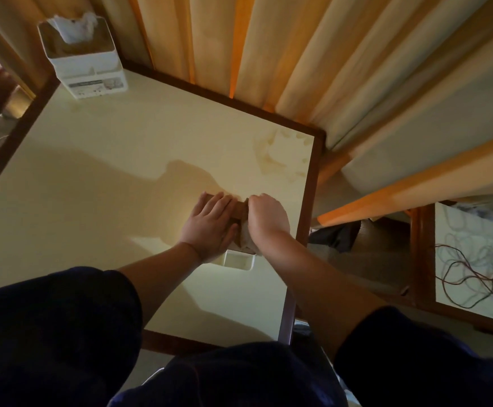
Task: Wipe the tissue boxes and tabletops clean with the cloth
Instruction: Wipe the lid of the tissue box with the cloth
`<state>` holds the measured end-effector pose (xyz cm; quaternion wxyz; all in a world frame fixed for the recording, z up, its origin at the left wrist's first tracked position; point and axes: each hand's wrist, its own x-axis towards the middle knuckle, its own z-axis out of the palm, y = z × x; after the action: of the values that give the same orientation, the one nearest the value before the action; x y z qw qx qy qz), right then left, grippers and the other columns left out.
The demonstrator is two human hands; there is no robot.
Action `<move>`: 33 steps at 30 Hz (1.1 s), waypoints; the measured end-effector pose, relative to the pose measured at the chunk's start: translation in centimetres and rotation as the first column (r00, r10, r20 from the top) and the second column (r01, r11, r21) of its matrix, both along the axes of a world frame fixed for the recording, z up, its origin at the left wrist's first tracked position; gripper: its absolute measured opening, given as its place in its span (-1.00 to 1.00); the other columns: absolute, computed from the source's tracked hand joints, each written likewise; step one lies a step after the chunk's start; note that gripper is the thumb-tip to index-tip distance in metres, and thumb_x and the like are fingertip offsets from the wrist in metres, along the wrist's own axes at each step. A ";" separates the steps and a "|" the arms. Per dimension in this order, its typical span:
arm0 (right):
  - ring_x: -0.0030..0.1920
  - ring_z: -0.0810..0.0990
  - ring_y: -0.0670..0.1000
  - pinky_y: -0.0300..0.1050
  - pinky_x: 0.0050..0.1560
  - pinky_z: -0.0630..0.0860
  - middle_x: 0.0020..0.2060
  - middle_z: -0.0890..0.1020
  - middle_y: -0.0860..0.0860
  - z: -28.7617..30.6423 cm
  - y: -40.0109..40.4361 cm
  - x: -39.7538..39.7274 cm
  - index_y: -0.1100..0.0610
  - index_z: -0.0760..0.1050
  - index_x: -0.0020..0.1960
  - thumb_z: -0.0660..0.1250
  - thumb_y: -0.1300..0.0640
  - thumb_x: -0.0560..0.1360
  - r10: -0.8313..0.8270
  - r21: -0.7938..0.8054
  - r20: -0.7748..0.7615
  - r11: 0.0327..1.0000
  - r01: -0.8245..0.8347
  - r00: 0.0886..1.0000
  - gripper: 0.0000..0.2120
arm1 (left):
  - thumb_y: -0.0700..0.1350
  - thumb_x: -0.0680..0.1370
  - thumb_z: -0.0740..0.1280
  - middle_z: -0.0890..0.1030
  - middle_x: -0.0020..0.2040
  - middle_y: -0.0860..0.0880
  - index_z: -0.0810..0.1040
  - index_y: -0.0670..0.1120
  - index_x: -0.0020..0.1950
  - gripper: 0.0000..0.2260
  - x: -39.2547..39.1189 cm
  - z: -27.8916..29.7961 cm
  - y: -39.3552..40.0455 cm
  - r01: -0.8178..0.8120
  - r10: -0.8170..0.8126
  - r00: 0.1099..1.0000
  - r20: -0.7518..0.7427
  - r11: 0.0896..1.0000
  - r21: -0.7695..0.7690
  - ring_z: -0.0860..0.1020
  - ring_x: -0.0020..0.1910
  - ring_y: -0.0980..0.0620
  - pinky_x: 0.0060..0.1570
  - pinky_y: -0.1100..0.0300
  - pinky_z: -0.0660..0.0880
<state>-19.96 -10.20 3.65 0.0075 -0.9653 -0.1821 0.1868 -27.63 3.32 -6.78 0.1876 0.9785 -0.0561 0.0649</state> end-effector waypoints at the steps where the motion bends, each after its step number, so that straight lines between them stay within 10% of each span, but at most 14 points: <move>1: 0.16 0.58 0.17 -0.02 0.05 0.48 0.12 0.60 0.15 -0.3 -0.1 -0.5 0.19 0.54 0.19 0.20 0.34 0.65 -0.005 0.017 0.004 1.000 0.005 1.000 -0.79 | 0.11 0.65 0.13 0.52 0.45 -0.16 0.43 -0.18 0.53 -0.46 0.0 0.1 0.0 -0.005 0.005 1.000 -0.009 1.000 -0.011 0.39 0.51 -0.21 0.58 -0.24 0.15; 13: 0.06 0.57 0.07 -0.05 0.12 0.56 0.06 0.62 0.08 -1.7 -3.4 -7.9 0.17 0.58 0.12 0.37 -0.01 0.64 0.078 0.188 -0.090 0.980 -0.060 0.993 -0.76 | 0.14 0.68 0.10 0.48 0.49 -0.11 0.41 -0.15 0.56 -0.45 -0.2 0.4 -0.2 -0.024 0.023 1.000 -0.018 0.998 -0.050 0.35 0.55 -0.16 0.62 -0.16 0.07; 19: 0.07 0.61 0.10 -0.03 0.14 0.55 0.05 0.63 0.08 0.2 -2.9 -5.7 0.15 0.61 0.12 0.34 0.07 0.64 0.109 0.099 -0.255 0.991 -0.086 0.961 -0.83 | 0.17 0.69 0.10 0.45 0.51 -0.10 0.36 -0.12 0.59 -0.45 -0.1 0.2 -0.1 -0.022 0.020 0.998 -0.056 0.999 -0.041 0.31 0.57 -0.15 0.62 -0.17 0.06; 33: 0.01 0.60 0.20 0.00 -0.08 0.43 -0.04 0.60 0.15 0.5 -0.5 0.0 0.17 0.53 -0.02 0.19 0.39 0.61 -0.019 -0.016 -0.029 1.000 0.019 0.999 -0.80 | 0.13 0.63 0.14 0.54 0.41 -0.15 0.45 -0.17 0.52 -0.45 0.0 -0.1 -0.1 -0.014 0.014 0.999 0.030 1.000 -0.011 0.44 0.47 -0.21 0.55 -0.23 0.21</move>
<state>-19.95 -10.65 4.18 0.0041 -0.9642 -0.1713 0.2022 -27.58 3.20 -6.91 0.1916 0.9768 -0.0515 0.0810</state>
